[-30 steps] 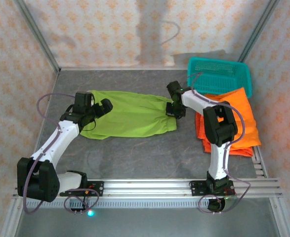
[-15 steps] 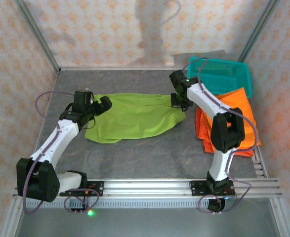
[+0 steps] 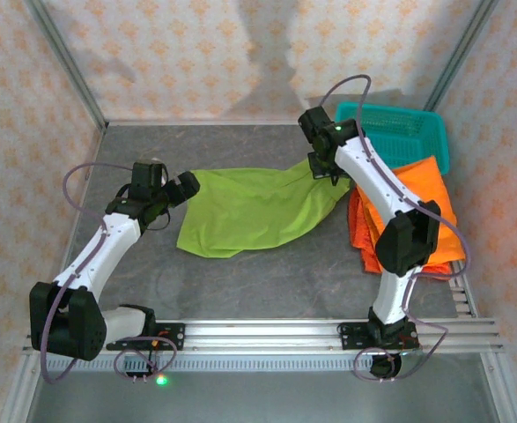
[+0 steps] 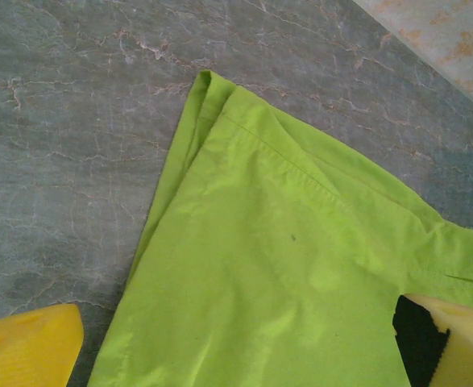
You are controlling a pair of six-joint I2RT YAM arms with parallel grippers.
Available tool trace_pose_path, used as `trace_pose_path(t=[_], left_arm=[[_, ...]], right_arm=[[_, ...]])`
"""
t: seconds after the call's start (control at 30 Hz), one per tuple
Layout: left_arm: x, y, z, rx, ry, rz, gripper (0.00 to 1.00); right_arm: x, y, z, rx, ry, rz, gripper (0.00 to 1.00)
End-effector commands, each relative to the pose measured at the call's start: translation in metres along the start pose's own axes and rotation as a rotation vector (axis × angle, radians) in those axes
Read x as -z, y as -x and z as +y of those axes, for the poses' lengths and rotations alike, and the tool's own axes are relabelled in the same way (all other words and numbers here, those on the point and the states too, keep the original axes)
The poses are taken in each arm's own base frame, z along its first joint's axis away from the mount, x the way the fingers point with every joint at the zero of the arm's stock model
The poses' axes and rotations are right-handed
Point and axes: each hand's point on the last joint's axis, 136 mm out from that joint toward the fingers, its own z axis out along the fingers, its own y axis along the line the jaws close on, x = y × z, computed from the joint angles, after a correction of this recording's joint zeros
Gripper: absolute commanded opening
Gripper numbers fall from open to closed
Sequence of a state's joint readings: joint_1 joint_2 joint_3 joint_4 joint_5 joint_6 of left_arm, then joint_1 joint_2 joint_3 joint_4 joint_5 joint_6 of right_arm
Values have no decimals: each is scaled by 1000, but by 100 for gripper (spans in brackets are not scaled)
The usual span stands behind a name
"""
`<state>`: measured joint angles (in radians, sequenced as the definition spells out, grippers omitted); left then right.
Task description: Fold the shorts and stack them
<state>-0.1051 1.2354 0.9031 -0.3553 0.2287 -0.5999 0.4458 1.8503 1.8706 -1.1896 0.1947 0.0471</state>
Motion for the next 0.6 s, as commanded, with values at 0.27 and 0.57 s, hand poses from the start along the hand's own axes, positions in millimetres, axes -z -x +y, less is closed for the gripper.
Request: trace_pose_path(t=[0.27, 0.57], left_arm=[[-35, -36, -41, -60, -75, 156, 100], [-101, -90, -7, 18, 63, 290, 100]], right_arm=[[-42, -56, 8, -72, 62, 165, 0], [-67, -80, 6, -151, 132, 230, 3]])
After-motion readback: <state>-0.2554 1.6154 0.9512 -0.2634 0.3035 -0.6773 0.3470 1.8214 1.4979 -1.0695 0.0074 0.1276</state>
